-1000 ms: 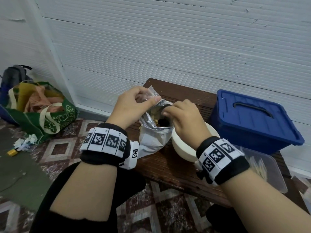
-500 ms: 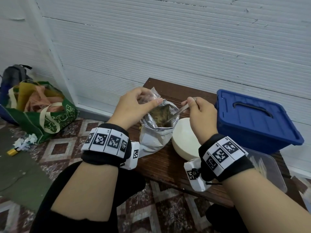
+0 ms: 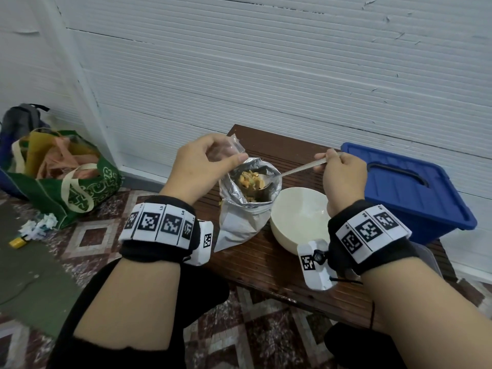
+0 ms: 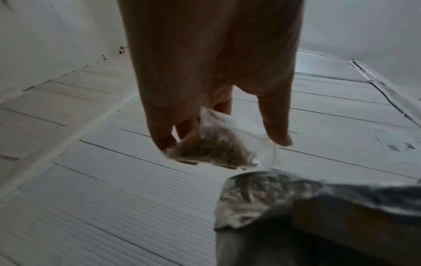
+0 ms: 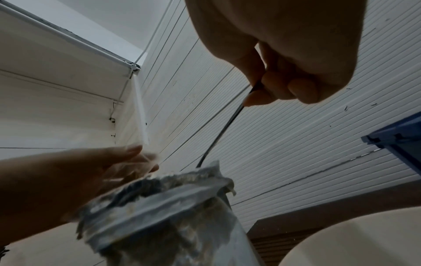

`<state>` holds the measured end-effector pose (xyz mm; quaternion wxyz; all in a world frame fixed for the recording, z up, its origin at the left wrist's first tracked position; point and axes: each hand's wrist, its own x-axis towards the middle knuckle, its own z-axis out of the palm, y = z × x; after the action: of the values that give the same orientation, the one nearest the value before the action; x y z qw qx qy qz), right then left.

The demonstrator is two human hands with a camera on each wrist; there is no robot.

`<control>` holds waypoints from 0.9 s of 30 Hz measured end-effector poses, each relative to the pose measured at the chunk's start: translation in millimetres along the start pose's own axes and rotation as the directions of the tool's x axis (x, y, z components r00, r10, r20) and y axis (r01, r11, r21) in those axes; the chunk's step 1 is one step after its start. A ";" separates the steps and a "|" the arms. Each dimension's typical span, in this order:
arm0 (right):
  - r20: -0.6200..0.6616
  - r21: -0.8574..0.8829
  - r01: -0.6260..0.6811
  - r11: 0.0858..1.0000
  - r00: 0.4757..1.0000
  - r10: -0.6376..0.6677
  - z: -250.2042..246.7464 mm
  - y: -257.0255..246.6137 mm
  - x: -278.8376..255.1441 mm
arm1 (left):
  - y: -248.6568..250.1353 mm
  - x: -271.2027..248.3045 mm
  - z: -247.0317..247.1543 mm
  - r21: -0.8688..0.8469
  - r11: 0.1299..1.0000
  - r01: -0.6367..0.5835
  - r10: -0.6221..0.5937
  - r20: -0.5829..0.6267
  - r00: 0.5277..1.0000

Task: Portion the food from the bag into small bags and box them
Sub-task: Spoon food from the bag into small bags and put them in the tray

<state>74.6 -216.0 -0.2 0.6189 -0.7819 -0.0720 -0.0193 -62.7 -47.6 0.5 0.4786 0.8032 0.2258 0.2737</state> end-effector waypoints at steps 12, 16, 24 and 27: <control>-0.057 -0.006 0.098 0.995 0.994 -0.098 -9.5 -31.7 15.7 | 3.3 0.9 3.7 0.166 0.983 -0.080 0.055 0.151 0.987; 0.009 -0.044 0.132 0.990 0.991 -0.132 0.4 -35.6 10.9 | 3.5 1.9 8.0 0.205 0.975 -0.083 0.044 0.190 0.981; 0.071 -0.006 0.165 0.986 0.984 -0.164 10.7 -37.1 4.8 | 5.9 0.1 15.3 0.205 0.976 -0.076 0.039 0.179 0.983; 0.072 0.024 0.218 0.976 0.973 -0.219 9.9 -37.6 3.1 | 6.4 -0.6 17.2 0.201 0.976 -0.080 0.047 0.167 0.985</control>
<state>72.0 -197.7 34.1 0.6161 -0.7645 -0.1807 -0.0577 -51.2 -61.9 -0.6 0.4002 0.8748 0.1877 0.1983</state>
